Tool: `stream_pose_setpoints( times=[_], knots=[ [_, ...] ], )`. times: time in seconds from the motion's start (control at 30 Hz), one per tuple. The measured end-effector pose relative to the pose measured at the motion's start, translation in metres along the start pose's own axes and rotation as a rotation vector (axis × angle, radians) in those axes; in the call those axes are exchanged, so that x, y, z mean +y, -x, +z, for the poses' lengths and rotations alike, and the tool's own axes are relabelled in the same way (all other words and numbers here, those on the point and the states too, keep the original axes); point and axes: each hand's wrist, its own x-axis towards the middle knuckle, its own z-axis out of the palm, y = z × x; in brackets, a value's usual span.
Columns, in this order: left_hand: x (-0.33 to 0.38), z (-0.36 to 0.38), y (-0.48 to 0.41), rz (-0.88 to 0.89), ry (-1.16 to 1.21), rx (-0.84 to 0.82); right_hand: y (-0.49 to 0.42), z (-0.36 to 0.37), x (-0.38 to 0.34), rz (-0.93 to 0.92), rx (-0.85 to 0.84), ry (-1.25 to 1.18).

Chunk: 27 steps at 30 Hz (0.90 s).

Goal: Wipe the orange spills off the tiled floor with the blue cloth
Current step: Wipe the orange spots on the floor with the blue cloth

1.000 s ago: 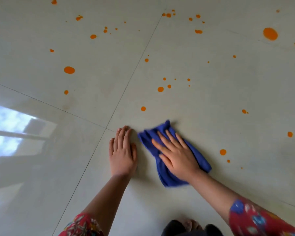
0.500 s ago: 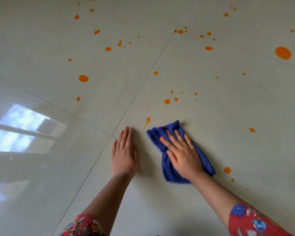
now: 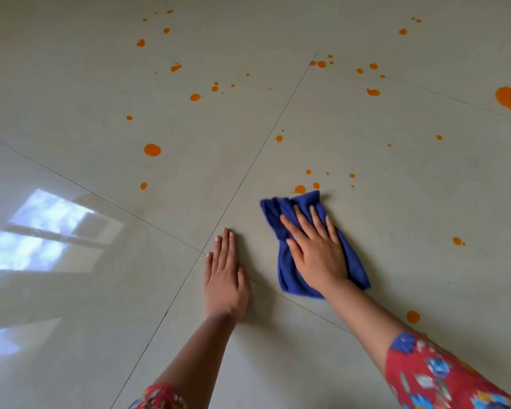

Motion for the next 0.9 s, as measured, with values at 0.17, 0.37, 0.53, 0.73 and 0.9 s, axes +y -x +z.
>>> stream_pose_setpoints(
  times=[0.17, 0.37, 0.53, 0.73, 0.9],
  knots=[
    [-0.006, -0.004, -0.003, -0.028, 0.356, 0.092, -0.01, 0.011, -0.067, -0.136, -0.047, -0.032],
    [-0.012, -0.008, -0.004, 0.006, 0.33, 0.014, 0.06, -0.006, 0.013, -0.104, -0.058, -0.006],
    [0.013, -0.002, 0.006, 0.151, 0.03, -0.004, 0.02, -0.009, 0.007, 0.298, 0.034, -0.01],
    [0.064, 0.015, 0.014, 0.307, 0.061, -0.059, 0.191, -0.016, 0.007, 0.104, -0.052, -0.004],
    [0.067, 0.038, 0.032, 0.395, -0.018, -0.192, 0.16, -0.017, 0.058, 0.642, 0.022, 0.053]
  ],
)
